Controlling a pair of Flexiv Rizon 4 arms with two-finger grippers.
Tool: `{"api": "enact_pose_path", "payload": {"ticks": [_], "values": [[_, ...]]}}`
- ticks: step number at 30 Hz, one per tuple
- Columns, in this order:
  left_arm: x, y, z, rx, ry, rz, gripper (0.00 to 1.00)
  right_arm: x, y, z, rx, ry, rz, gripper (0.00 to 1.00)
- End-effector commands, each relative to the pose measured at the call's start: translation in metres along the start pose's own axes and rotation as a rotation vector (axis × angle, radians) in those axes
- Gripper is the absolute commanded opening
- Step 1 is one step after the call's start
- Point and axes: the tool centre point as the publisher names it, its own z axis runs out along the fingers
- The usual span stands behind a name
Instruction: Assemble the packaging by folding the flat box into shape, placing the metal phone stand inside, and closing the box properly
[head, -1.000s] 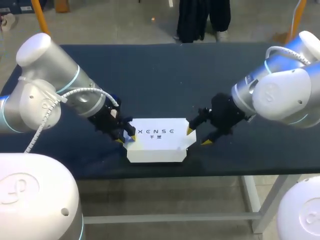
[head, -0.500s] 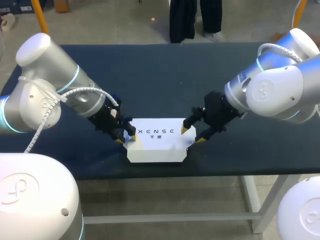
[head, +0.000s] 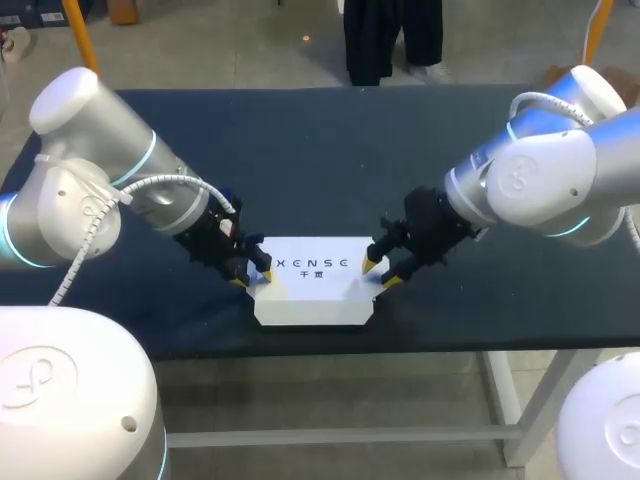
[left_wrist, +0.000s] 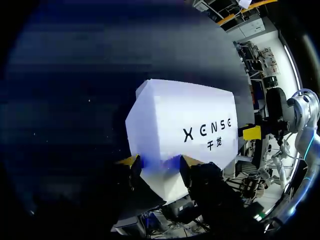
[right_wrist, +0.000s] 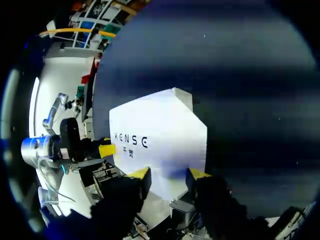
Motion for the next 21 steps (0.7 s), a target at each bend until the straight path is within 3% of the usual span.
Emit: {"api": "enact_pose_path", "payload": {"ticks": [1, 21], "values": [[-0.0012, 0.0014, 0.0106, 0.000, -0.002, -0.001, 0.53, -0.0037, -0.0002, 0.0020, 0.015, 0.010, -0.002, 0.51], [-0.0017, 0.0074, 0.0098, 0.006, 0.057, 0.031, 0.55, -0.0082, 0.0042, 0.0118, 0.008, 0.082, -0.025, 0.49]]}}
